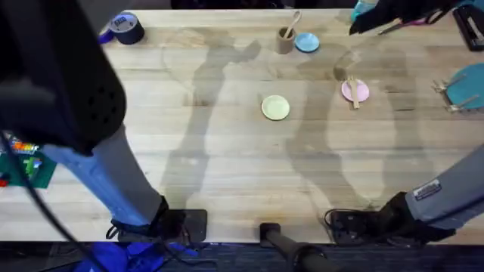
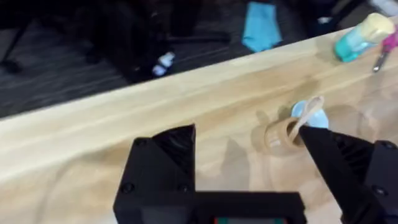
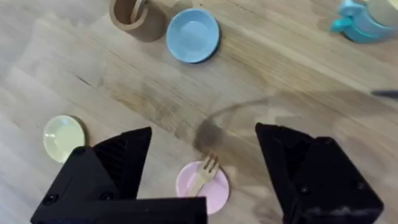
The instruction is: Pick up a utensil and set it on the pink plate, then put the other utensil in the container.
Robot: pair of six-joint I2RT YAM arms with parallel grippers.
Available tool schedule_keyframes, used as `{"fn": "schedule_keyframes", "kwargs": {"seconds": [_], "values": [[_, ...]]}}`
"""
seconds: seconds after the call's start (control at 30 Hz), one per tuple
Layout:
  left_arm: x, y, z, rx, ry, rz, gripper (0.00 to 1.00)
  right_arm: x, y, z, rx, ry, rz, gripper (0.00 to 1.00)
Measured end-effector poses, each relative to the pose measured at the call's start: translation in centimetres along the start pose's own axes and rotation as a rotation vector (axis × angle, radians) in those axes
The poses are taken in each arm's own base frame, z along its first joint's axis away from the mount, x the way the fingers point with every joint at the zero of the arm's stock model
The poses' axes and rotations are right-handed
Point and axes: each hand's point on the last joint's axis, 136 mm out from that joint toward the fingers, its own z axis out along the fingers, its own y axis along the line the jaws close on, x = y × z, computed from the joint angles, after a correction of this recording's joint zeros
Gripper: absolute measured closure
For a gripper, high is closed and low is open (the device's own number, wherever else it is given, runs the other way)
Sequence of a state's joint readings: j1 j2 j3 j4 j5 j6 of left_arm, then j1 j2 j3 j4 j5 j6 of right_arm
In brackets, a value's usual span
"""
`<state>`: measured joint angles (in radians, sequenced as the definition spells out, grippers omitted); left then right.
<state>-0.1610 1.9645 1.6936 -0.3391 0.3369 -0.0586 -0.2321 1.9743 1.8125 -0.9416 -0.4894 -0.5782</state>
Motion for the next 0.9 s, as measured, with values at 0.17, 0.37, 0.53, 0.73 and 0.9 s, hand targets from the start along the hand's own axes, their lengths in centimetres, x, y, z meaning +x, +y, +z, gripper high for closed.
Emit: {"fn": "schedule_keyframes", "kwargs": {"seconds": [0.17, 0.37, 0.53, 0.73, 0.9], "values": [[-0.4, -0.9, -4.3, -0.125, 0.039, 0.013, 0.009, -1.6, 0.7, -4.7, 0.094, -0.059, 0.057, 0.005], [-1.7, -1.9, -10.5, -0.221, 0.025, 0.026, 0.009, -1.7, 1.3, -11.1, 0.180, -0.133, 0.170, 0.005], [-1.6, -1.8, -14.9, -0.313, 0.028, -0.021, 0.009, 1.0, 0.7, -15.0, 0.264, -0.119, 0.310, 0.004], [1.8, -1.9, -17.4, -0.457, 0.141, -0.073, 0.009, 3.6, 0.9, -17.7, 0.331, -0.084, 0.412, 0.004], [3.9, -3.1, -17.8, -0.529, 0.203, -0.081, 0.009, 4.5, 1.9, -20.1, 0.385, -0.108, 0.434, 0.005]]}}
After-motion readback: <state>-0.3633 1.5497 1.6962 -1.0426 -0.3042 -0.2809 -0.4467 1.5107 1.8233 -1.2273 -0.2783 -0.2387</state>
